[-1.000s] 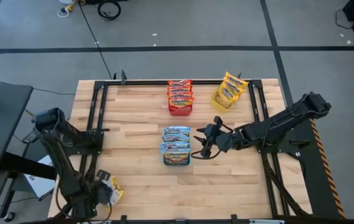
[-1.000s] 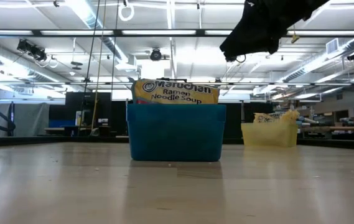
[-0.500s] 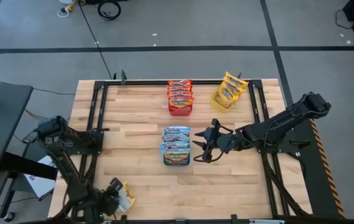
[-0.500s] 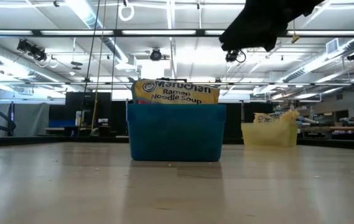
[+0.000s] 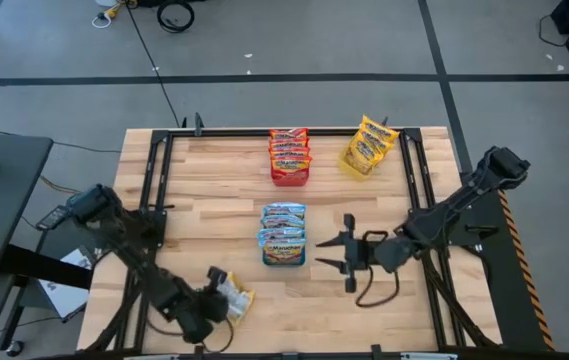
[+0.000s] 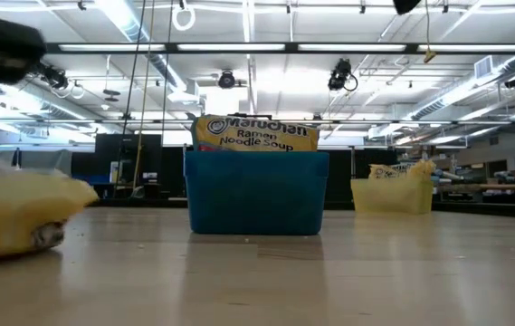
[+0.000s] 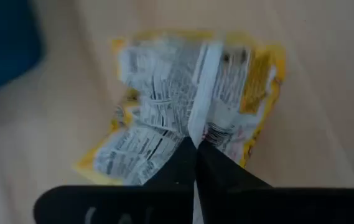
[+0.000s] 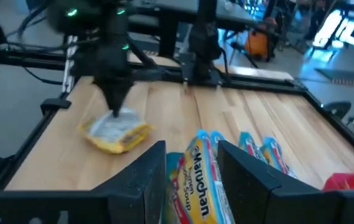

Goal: Sort Maruchan noodles
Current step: Put the yellow noodle pack into the yellow bin

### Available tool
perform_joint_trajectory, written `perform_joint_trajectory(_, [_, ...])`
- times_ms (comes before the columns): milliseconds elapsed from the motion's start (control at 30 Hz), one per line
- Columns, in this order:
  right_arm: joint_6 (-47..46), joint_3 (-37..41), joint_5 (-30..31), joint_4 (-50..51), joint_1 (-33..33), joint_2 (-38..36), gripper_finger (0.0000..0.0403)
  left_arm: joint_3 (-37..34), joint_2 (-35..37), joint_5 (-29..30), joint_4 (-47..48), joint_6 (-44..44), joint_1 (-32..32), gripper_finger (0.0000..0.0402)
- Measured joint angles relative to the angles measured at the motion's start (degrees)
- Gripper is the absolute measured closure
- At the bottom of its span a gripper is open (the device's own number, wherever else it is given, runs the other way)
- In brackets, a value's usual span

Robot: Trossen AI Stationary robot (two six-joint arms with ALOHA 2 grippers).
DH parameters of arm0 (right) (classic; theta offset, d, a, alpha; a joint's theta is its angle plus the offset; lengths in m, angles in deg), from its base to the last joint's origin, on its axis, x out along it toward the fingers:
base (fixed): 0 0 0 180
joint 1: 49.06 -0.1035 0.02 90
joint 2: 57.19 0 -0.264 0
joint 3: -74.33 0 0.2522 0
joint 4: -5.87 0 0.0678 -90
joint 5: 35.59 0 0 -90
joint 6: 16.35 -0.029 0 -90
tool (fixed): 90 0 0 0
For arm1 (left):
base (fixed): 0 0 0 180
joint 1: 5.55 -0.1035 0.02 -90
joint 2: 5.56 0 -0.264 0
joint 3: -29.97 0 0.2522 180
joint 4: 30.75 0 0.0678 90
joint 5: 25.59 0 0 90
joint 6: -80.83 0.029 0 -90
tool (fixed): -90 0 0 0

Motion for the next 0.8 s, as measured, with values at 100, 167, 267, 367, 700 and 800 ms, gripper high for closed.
perform_joint_trajectory(100, [2.3, 0.0, 1.3, -0.6, -1.7, 0.2, 0.0252, 0.7, 5.2, 0.5, 1.1, 0.0, -1.4, 0.0398])
perform_joint_trajectory(167, [4.7, -0.1, 2.2, -3.9, -2.4, 1.4, 0.0252, 0.9, 9.6, 1.1, 1.8, 0.0, -1.8, 0.0399])
perform_joint_trajectory(267, [10.7, -0.1, 2.9, -12.3, -3.0, 5.5, 0.0252, 0.0, 16.3, 2.3, 2.3, 0.0, -2.1, 0.0399])
perform_joint_trajectory(367, [18.2, -0.3, 3.0, -22.2, -3.0, 10.8, 0.0252, -1.2, 23.8, 5.8, -0.4, 0.0, -2.1, 0.04])
perform_joint_trajectory(700, [29.8, -14.2, 4.3, -27.1, -2.2, 27.2, 0.0224, -16.6, 41.7, 8.6, -32.4, 8.2, -2.9, 0.04])
perform_joint_trajectory(800, [32.9, -18.5, 4.9, -26.5, -2.1, 30.5, 0.0196, -22.4, 43.7, 3.7, -48.7, 15.0, -4.3, 0.04])
